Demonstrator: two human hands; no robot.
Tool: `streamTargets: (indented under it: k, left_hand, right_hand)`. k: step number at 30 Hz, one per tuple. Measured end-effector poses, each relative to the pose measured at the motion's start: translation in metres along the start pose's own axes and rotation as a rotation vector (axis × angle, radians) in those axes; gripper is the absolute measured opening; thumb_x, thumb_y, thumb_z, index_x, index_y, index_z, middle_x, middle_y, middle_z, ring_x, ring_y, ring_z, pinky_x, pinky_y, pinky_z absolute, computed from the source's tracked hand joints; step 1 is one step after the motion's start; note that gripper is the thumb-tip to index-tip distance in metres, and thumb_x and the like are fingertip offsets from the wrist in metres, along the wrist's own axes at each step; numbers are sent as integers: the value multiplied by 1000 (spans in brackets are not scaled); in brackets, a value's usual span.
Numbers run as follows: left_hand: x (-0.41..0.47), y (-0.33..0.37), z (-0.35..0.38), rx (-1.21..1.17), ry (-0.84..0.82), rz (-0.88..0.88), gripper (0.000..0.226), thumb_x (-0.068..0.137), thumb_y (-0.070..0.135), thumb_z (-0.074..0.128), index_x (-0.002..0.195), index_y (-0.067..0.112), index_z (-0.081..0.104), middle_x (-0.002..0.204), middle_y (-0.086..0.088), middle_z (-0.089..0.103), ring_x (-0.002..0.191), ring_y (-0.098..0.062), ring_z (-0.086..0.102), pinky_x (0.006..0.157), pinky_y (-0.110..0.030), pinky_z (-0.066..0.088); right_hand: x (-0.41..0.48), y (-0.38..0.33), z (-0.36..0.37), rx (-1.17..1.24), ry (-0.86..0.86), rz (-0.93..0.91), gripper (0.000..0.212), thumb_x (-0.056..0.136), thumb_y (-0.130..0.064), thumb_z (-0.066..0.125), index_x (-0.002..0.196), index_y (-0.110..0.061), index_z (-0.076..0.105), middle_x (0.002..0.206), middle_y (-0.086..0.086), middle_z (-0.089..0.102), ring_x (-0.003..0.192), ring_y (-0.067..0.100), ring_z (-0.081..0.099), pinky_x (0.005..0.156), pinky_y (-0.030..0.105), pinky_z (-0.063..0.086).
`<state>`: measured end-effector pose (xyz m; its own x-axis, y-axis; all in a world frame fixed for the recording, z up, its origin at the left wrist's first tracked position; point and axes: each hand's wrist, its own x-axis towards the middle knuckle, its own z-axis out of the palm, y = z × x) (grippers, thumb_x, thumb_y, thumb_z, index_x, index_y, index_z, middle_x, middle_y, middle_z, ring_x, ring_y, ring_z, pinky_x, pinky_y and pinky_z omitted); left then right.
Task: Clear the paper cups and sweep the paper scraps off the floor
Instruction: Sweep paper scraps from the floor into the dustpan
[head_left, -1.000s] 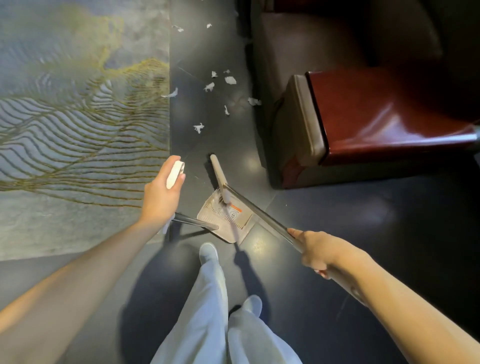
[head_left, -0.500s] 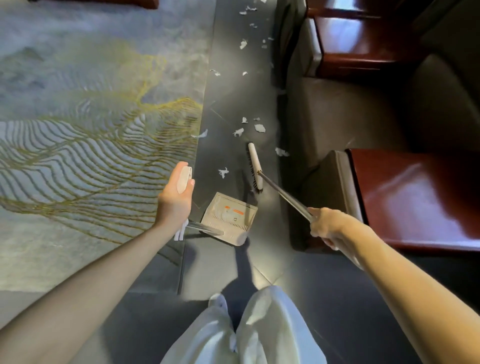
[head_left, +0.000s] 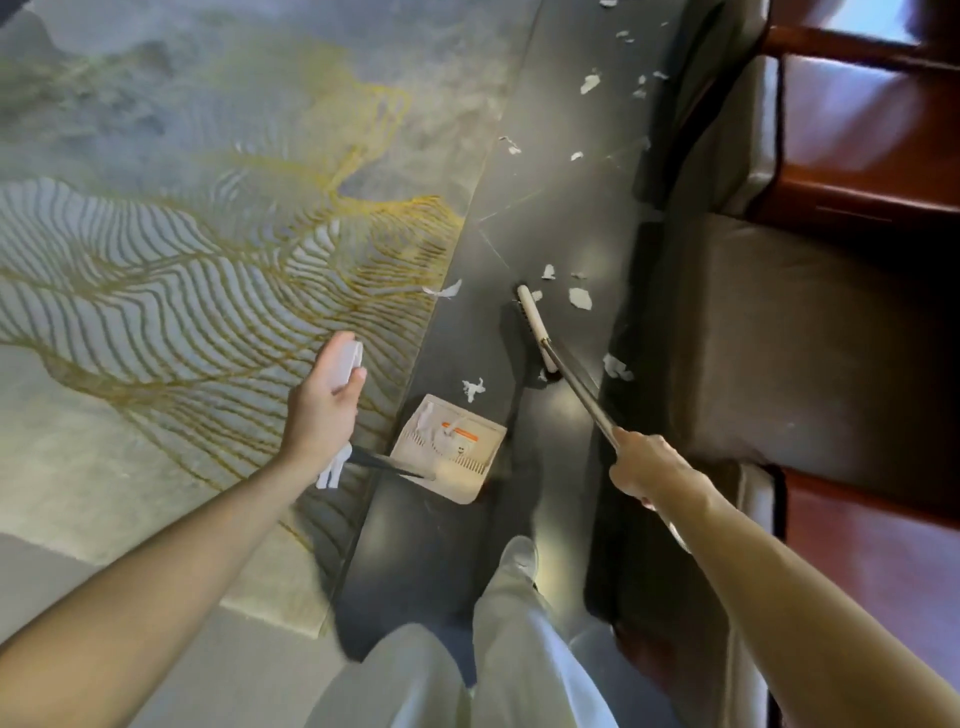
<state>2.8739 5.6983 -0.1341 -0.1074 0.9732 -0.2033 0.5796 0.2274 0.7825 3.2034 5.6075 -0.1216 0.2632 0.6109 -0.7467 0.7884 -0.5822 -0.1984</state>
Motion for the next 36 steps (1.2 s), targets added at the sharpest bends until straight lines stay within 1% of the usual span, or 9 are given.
streamTargets:
  k: [3,6,12,18,22,26,30,33,36]
  left_hand:
    - [37,17,11,1,-11,-20,41,98,20,52,138,29,47,122,-32,56,112,-50,52,95,-60,42]
    - [60,27,18,30,-23,-9,42,98,20,52,140,25,47,126,-27,57,117,-46,52,100,-56,40]
    - [83,47,34,94,-35,26,41,96,20,55,137,26,51,119,-26,61,109,-42,58,97,-50,44]
    - [88,61,38,117,-106,55,40,95,20,56,134,30,52,109,-26,64,102,-42,60,91,-46,46]
    - [99,78,48,109,-177,129,41,95,15,57,134,26,53,110,-26,64,102,-43,60,96,-47,44]
    - [109,101,69,145,-263,203,40,95,16,57,133,27,54,105,-23,66,94,-40,62,87,-39,46]
    - [114,126,96,191,-284,316,42,96,17,57,136,25,52,119,-13,66,107,-38,60,88,-32,42]
    - [123,141,114,207,-316,327,41,98,22,53,137,32,49,120,-13,64,108,-39,58,88,-36,43]
    - [138,154,130,234,-342,327,40,99,26,50,138,34,47,117,-12,65,104,-38,58,85,-36,43]
  right_hand:
    - [33,-7,-19,-23,-94,-89,56,93,-5,52,144,-19,36,101,10,59,73,24,63,51,29,56]
    - [45,-13,-25,-57,-209,-128,67,93,-4,53,150,-26,26,101,7,58,62,15,56,41,21,45]
    - [26,-13,-53,-14,-451,-116,71,92,2,50,149,-34,27,87,3,52,58,12,47,48,21,42]
    - [-11,11,-70,-33,-320,-75,74,95,-4,43,151,-43,15,86,-4,50,59,10,55,44,16,44]
    - [-19,22,-79,23,-185,20,76,94,-3,39,150,-46,11,84,-3,41,61,14,57,39,15,41]
    - [-13,19,-82,-22,-86,103,76,95,-2,40,153,-38,5,91,2,46,68,13,56,46,20,46]
    - [7,22,-86,-101,17,184,75,94,-2,42,155,-26,7,115,12,57,90,23,61,61,24,47]
    - [30,22,-88,32,2,249,73,95,-1,41,155,-25,9,107,10,51,67,17,57,37,19,41]
    - [51,18,-87,153,-18,279,70,95,-1,42,155,-23,12,108,10,50,63,15,54,32,17,36]
